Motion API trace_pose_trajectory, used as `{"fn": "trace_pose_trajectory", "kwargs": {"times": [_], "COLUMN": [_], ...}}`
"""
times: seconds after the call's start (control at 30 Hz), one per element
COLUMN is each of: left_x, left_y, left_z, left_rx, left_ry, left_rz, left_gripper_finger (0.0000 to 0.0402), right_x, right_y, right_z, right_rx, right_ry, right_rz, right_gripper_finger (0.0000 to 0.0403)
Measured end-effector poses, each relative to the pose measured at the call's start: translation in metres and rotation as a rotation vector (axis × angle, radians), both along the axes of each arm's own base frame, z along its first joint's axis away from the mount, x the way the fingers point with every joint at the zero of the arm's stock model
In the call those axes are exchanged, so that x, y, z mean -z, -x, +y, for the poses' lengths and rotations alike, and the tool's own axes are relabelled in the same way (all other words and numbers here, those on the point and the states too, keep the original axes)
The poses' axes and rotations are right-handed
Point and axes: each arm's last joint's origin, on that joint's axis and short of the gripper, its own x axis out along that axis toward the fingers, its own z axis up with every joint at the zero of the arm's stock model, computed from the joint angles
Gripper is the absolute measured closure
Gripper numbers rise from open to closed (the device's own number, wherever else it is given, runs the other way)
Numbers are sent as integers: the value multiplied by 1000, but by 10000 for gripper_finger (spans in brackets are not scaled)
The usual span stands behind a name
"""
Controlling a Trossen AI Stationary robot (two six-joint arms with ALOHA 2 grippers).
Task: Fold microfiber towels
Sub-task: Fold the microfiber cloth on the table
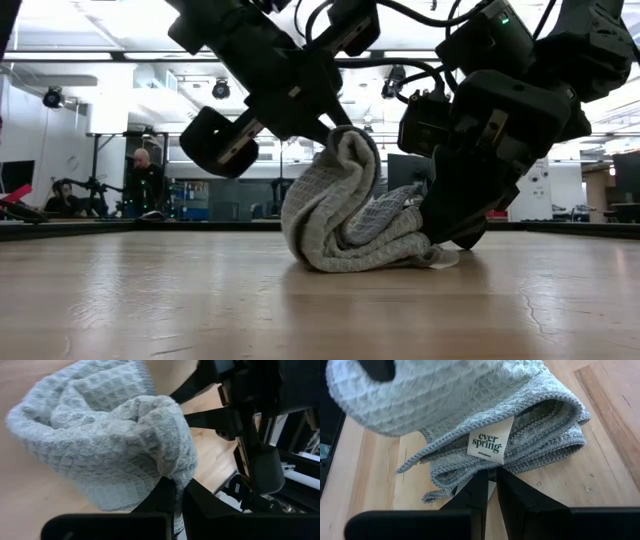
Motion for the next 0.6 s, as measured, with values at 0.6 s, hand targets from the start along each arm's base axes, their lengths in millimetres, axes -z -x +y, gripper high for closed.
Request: {"fn": "trace_pose_trajectory", "kwargs": {"times": [0.6], "left_x": [4], "left_y": [-2], "left_z": [1], "left_rx": [-2], "left_ry": [-24], "left_rz": [0], "left_gripper_finger": [299], "right_x": [0], "right_y": [0], "right_z": [0], "right_rx": [-9], "right_ry": [12], "right_rz": [-4], "right_gripper_finger": [365]}}
